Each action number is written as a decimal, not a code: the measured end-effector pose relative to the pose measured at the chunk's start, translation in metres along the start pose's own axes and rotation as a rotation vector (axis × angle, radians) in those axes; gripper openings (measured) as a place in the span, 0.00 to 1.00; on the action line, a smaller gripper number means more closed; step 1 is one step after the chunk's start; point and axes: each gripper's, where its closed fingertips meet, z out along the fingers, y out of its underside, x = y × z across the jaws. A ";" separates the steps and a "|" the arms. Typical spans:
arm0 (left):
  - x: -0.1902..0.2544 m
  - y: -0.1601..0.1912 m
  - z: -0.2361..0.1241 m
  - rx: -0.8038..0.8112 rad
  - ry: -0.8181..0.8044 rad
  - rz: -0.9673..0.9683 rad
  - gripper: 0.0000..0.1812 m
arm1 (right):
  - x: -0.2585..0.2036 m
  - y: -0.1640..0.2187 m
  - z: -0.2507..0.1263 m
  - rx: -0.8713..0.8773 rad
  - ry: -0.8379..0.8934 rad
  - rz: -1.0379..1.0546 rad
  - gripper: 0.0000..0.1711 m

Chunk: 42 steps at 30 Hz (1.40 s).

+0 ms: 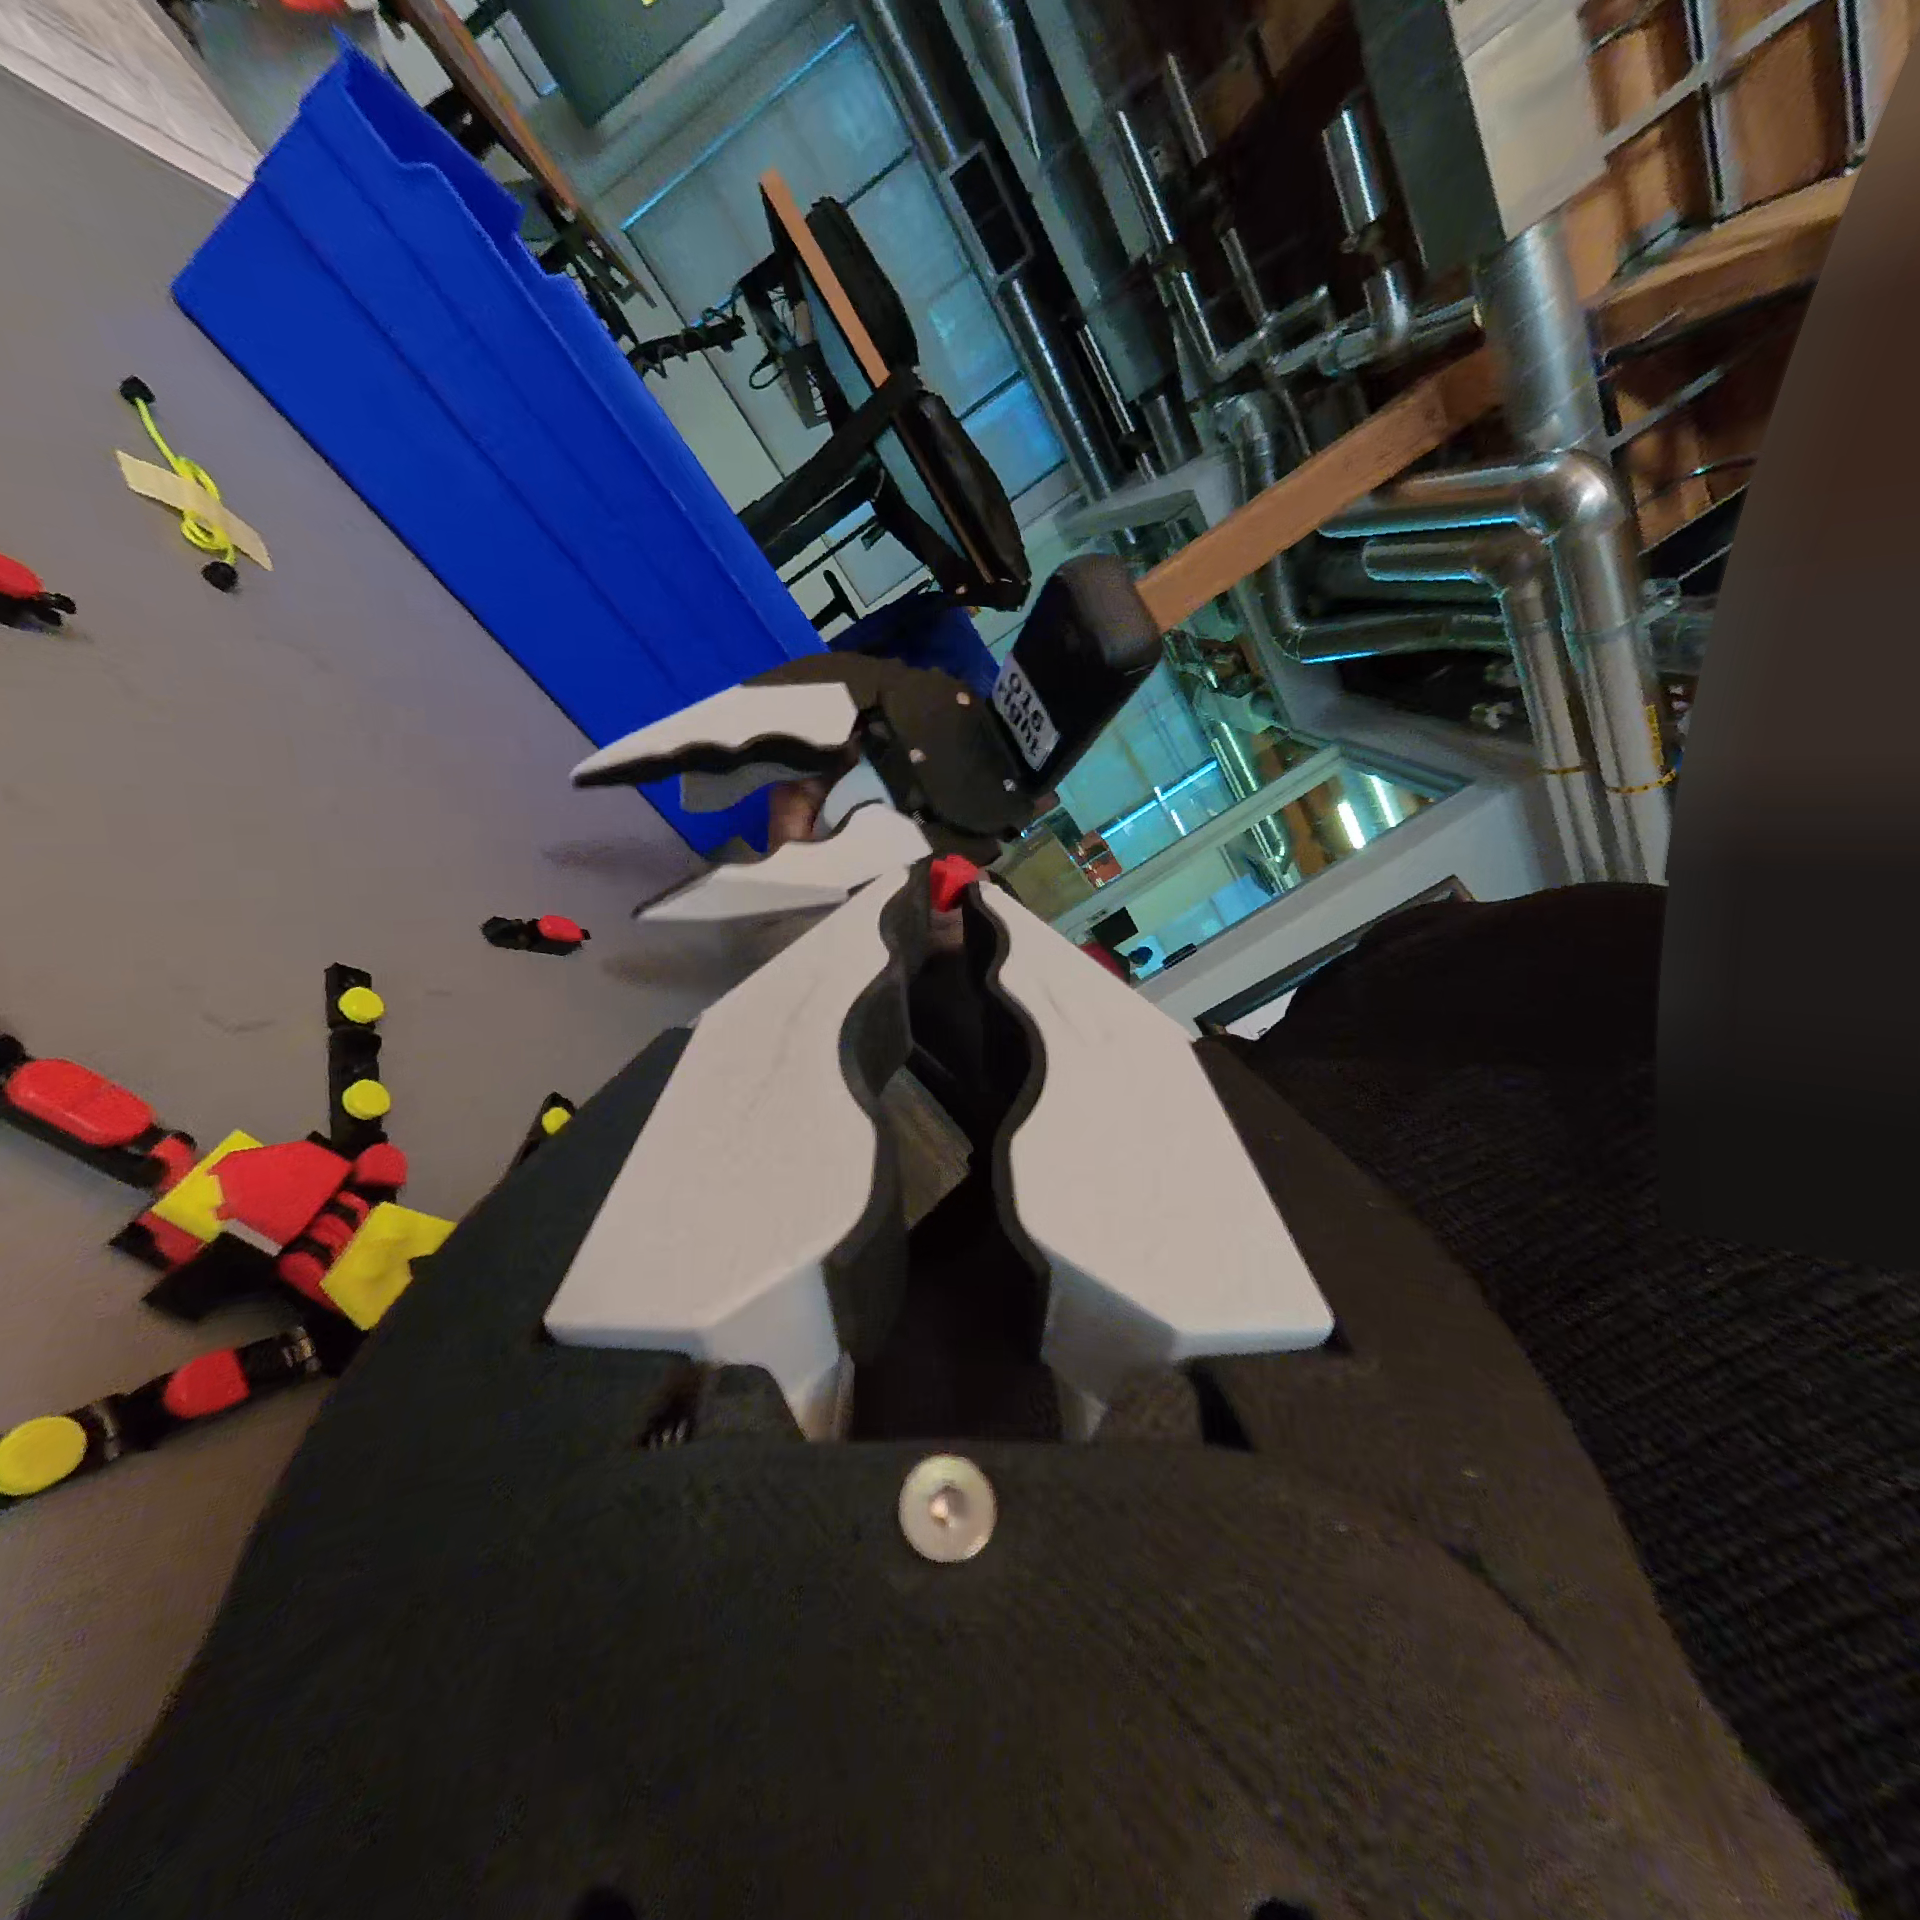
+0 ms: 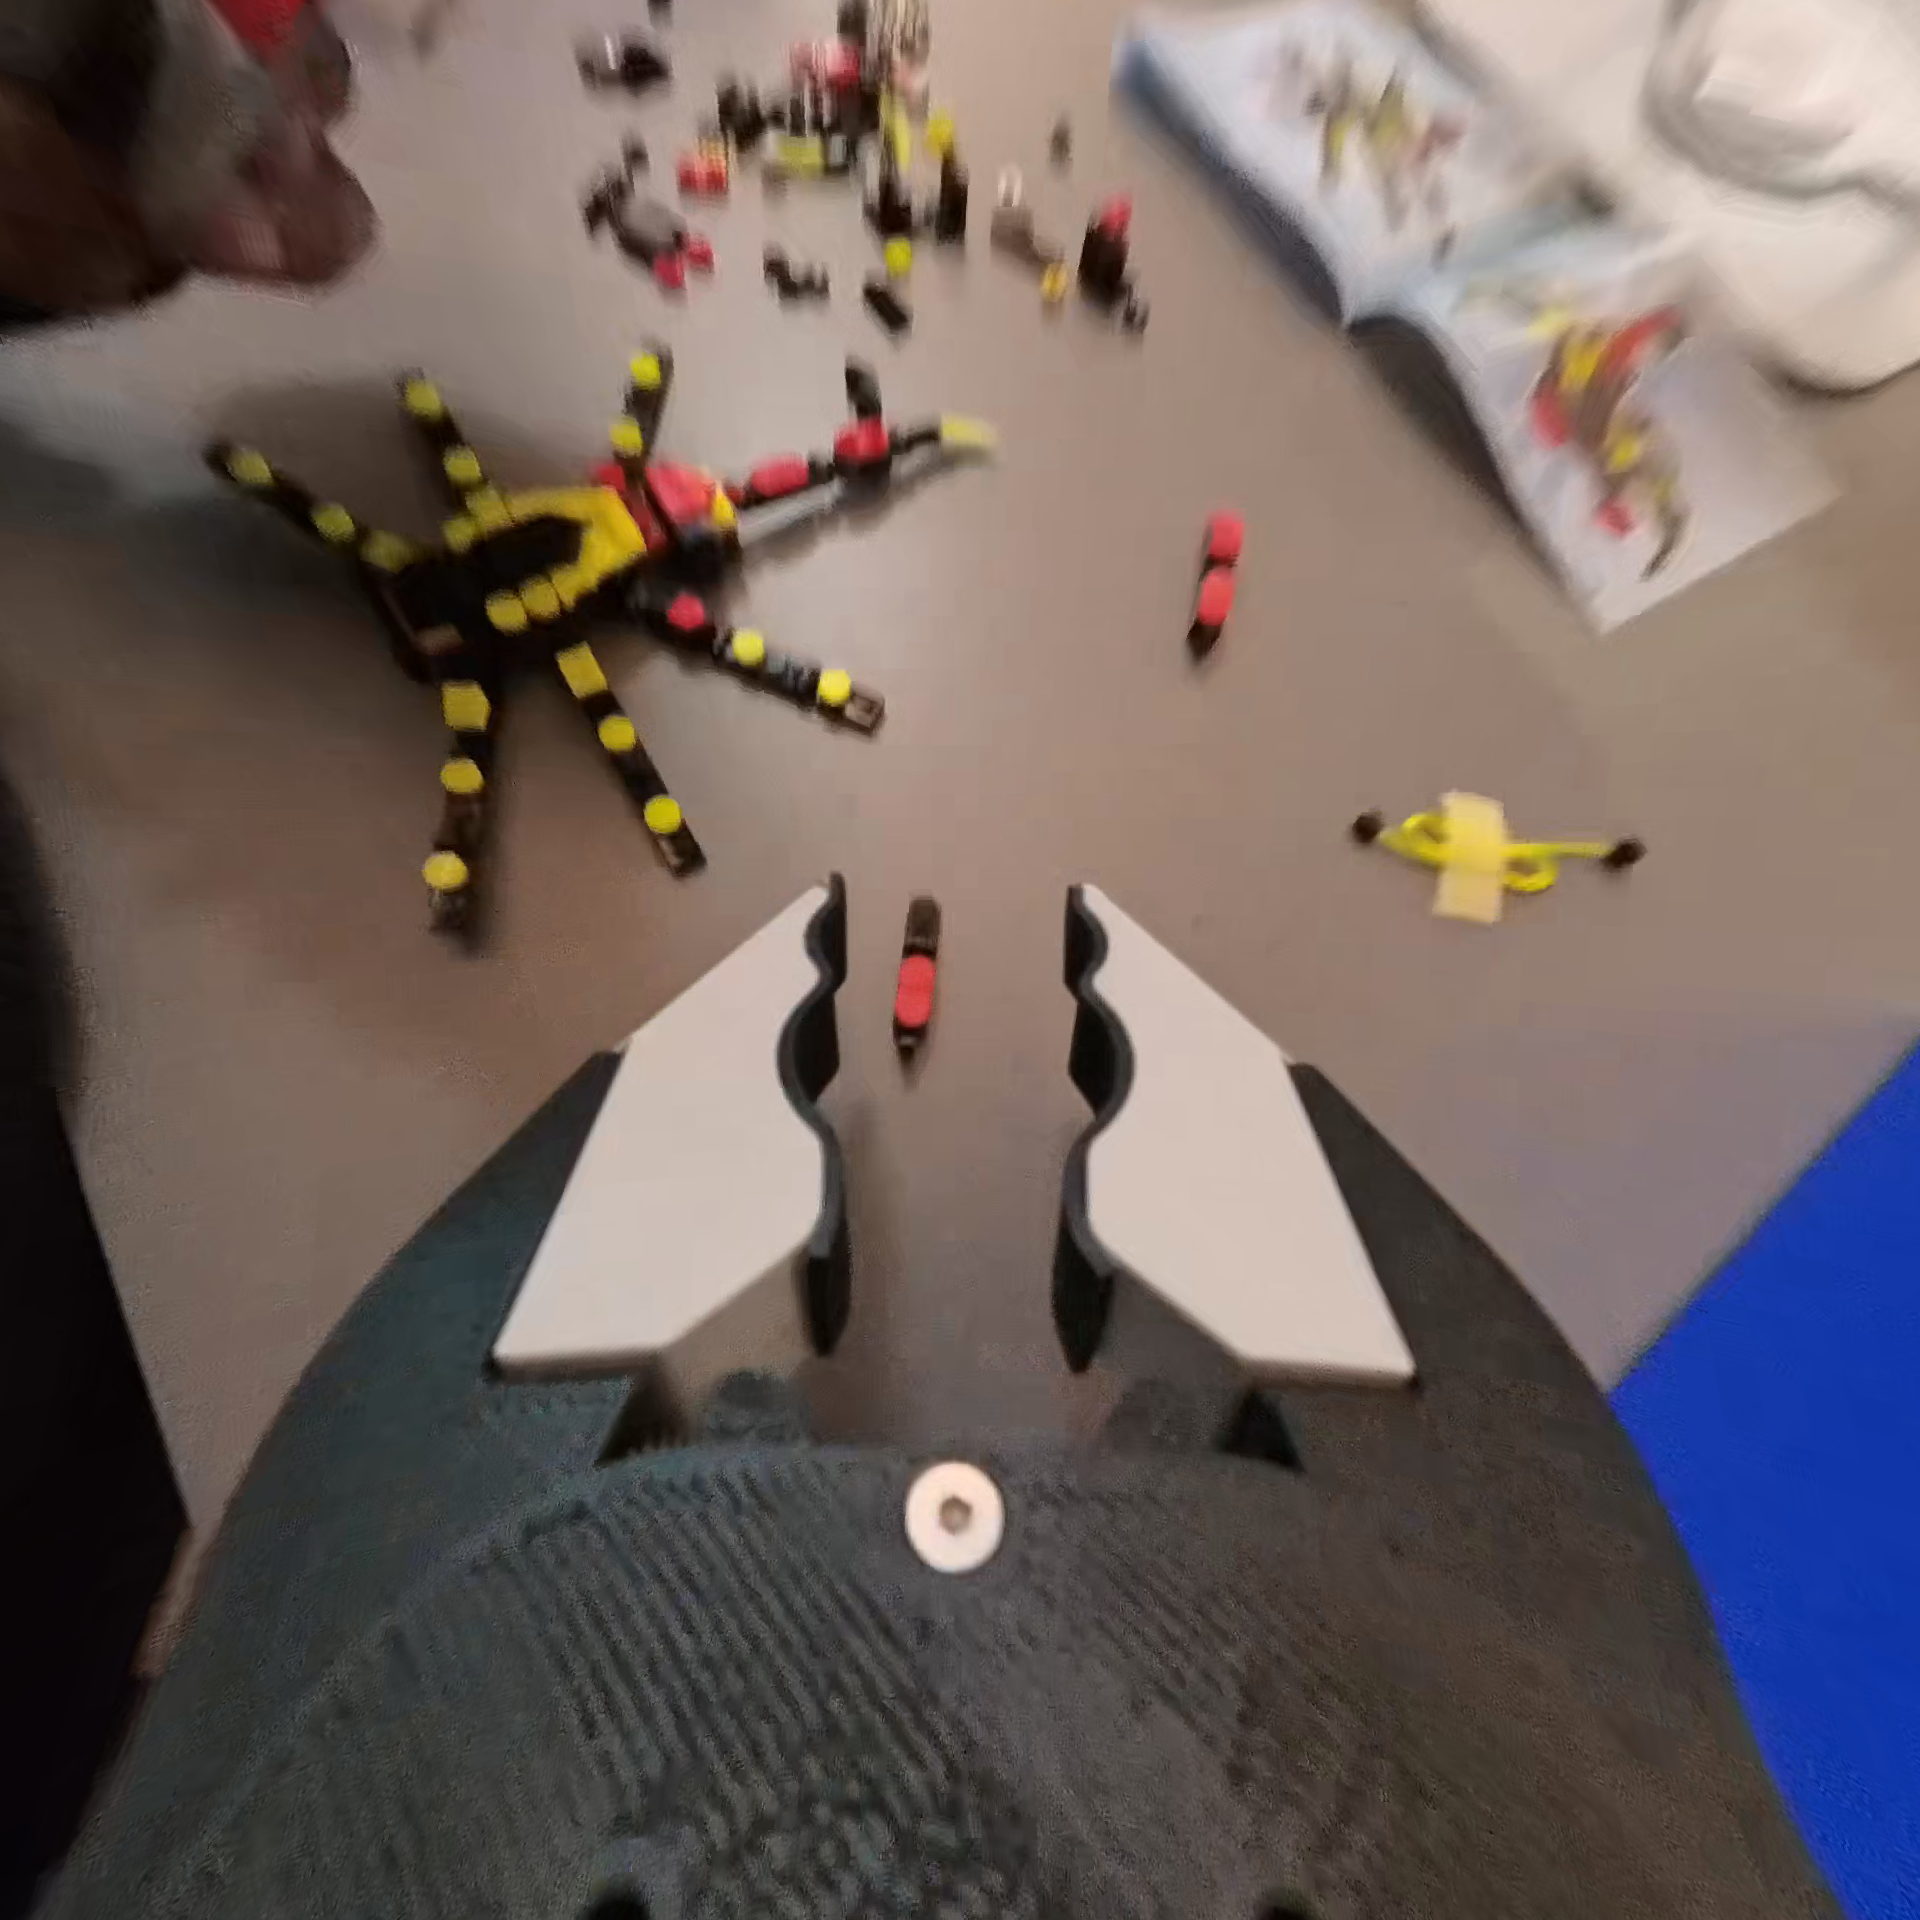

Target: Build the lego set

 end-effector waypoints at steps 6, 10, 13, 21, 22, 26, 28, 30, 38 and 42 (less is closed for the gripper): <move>-0.006 -0.001 0.000 0.014 -0.014 -0.009 0.02 | -0.008 0.027 0.020 -0.146 -0.050 0.021 0.16; -0.007 0.000 0.000 0.010 -0.002 -0.021 0.02 | -0.013 0.028 0.021 -0.158 -0.086 0.027 0.03; -0.007 0.003 0.001 -0.003 0.006 -0.027 0.02 | -0.024 -0.005 0.015 -0.015 -0.063 -0.147 0.03; -0.006 0.014 0.003 -0.066 0.012 -0.006 0.02 | -0.070 -0.075 -0.012 0.298 0.036 -0.508 0.03; -0.005 0.016 0.004 -0.075 0.016 -0.006 0.02 | -0.072 -0.079 -0.016 0.324 0.042 -0.525 0.03; -0.001 0.018 0.006 -0.082 0.056 -0.045 0.02 | -0.073 -0.086 -0.025 0.381 0.041 -0.499 0.03; 0.001 0.020 0.007 -0.085 0.074 -0.062 0.01 | -0.072 -0.088 -0.028 0.395 0.041 -0.487 0.03; 0.001 0.022 0.008 -0.091 0.078 -0.068 0.01 | -0.071 -0.089 -0.030 0.404 0.038 -0.482 0.03; -0.002 0.019 0.007 -0.077 0.056 -0.075 0.01 | -0.071 -0.089 -0.028 0.389 0.075 -0.512 0.03; -0.005 0.017 0.006 -0.084 0.009 -0.017 0.00 | -0.071 -0.090 -0.028 0.393 0.078 -0.519 0.03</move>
